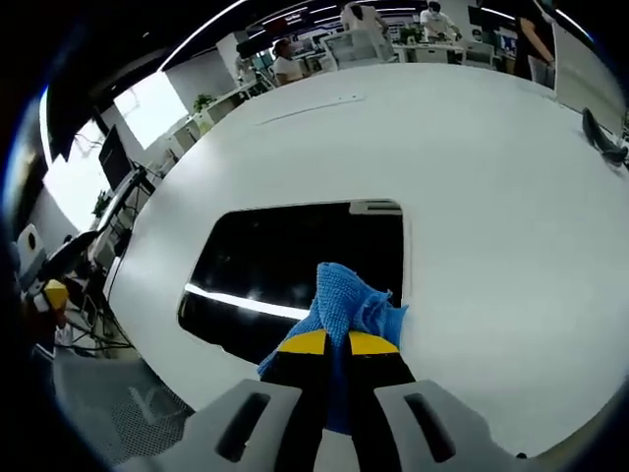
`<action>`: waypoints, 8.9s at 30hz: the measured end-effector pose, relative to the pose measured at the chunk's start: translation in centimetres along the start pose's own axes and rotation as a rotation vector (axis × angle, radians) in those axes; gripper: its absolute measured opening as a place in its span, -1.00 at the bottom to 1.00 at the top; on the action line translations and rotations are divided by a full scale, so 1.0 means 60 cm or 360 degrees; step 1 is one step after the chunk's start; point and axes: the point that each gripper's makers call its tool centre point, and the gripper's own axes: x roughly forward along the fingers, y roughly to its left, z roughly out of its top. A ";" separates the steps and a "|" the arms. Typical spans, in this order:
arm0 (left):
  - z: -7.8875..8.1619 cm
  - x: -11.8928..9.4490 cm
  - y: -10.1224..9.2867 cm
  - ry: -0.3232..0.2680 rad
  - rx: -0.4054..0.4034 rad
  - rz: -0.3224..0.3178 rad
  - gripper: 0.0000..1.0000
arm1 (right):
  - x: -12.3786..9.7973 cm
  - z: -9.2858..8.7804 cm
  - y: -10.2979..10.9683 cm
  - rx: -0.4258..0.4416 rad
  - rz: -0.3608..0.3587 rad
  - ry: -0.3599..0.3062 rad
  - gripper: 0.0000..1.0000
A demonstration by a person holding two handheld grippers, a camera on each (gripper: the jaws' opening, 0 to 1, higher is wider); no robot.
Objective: Wipe the mirror surface with the cleaning cloth until all visible marks leave the cleaned area.
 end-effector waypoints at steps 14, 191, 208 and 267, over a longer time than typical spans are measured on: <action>-0.004 0.010 0.001 0.0017 -0.0003 -0.0017 0.98 | 0.017 0.007 0.034 -0.0030 0.0051 0.0029 -1.00; -0.041 0.027 0.005 0.0119 0.0002 -0.0086 0.98 | 0.160 0.145 0.172 -0.0486 0.0273 0.0142 -1.00; -0.036 0.032 0.004 0.0110 0.0012 -0.0104 0.98 | 0.152 0.145 0.143 -0.0402 0.0220 0.0135 -1.00; -0.020 0.028 -0.030 0.0070 0.0023 -0.0114 0.98 | 0.085 0.040 0.172 -0.0255 0.0193 0.0074 -0.99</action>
